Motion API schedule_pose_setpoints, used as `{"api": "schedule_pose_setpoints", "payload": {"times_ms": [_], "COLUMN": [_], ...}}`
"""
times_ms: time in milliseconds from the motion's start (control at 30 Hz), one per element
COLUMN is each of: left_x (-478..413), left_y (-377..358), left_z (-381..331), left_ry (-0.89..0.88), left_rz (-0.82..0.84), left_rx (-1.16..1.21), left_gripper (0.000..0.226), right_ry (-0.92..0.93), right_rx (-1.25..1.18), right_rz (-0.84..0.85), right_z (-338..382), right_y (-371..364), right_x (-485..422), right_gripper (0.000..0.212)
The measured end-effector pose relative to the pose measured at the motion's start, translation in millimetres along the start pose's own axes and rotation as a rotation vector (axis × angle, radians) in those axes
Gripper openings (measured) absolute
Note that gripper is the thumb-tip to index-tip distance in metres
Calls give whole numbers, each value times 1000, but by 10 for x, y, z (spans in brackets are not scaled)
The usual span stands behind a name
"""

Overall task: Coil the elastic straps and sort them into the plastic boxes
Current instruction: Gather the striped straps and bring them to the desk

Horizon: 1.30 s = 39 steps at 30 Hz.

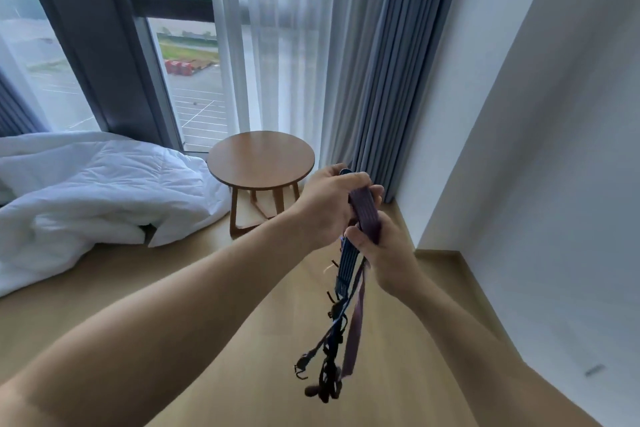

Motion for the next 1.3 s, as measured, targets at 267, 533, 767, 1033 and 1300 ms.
{"api": "schedule_pose_setpoints", "payload": {"times_ms": [267,533,767,1033,1300], "left_x": [20,364,469,495,534], "left_y": [984,1926,1603,1363,1199], "left_z": [-230,858,1068,858,784], "left_ry": [-134,398,299,200,137], "left_rz": [-124,52,175,196,227], "left_rx": [-406,-1032,-992,-906,-853], "left_gripper": [8,30,25,31,66], "right_ry": [26,83,94,9,-144], "right_rx": [-148,-338,-358,12,284], "right_rz": [4,35,-86,-364,-641], "right_z": [336,743,1003,766,418], "right_y": [7,-78,-16,431,890], "right_x": [-94,-31,7,235,665], "right_gripper": [44,8,22,20,18]}}
Point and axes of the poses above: each hand's wrist, its own x-axis away from the middle knuckle, its own y-axis out of the back of the hand, z = x × y, the point moved 9 cm from there along -x, towards the middle knuckle, and after that the axes turned 10 degrees about x, right-handed, at the moved point
